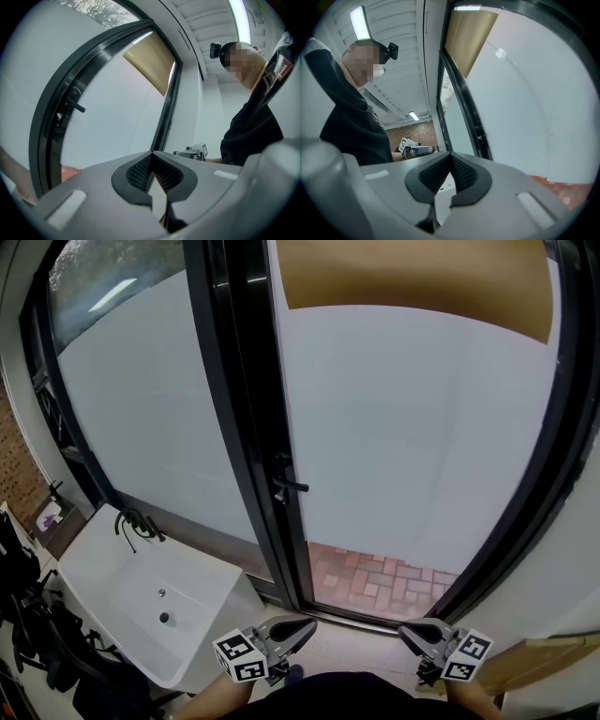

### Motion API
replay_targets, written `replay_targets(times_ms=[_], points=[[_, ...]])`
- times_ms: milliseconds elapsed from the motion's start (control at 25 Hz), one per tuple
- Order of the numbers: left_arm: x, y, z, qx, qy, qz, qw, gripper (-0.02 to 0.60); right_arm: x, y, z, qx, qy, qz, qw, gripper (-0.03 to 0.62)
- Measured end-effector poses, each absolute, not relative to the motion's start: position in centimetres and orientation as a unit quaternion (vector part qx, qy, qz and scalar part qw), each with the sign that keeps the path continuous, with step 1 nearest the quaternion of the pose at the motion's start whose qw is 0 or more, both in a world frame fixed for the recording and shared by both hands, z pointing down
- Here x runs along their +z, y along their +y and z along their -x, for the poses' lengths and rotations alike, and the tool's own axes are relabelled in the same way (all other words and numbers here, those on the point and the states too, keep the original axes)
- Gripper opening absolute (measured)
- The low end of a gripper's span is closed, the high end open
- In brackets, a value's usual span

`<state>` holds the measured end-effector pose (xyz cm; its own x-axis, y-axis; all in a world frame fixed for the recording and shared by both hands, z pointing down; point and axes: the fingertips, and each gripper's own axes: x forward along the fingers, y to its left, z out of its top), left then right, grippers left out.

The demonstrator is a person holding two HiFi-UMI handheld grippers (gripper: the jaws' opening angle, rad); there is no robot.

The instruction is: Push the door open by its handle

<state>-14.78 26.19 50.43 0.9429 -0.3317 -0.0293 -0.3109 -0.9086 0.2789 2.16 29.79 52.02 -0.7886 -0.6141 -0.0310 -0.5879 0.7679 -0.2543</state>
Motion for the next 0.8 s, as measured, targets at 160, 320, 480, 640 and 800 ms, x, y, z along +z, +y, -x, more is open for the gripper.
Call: replay_targets(times_ms=[160,320,480,640,800], points=[[47.2,18.7,17.9,-0.058,-0.142,-0.979,0.131,0.000,47.6,22.4,1.4,-0.108,0.934,0.334,0.060,0.000],[42.1,11.9,19.3,-0.028,-0.117,-0.989,0.090,0.000,43.2,16.5,3.5,-0.110,0.927,0.354,0.056,0.000],[40.8,5.2,18.4,0.059,-0.112,-0.992,-0.018,0.003,42.9,12.5,4.4,-0.111,0.926,0.358,0.049,0.000],[38.9,0.9,14.7,0.184,-0.107,-0.962,-0.172,0.052,42.3,10.0,2.1,-0.113,0.930,0.348,0.041,0.000],[39.6,-2.9,11.8,0.360,-0.113,-0.876,-0.299,0.120,40.8,7.3,-0.8,-0.099,0.945,0.308,0.048,0.000]])
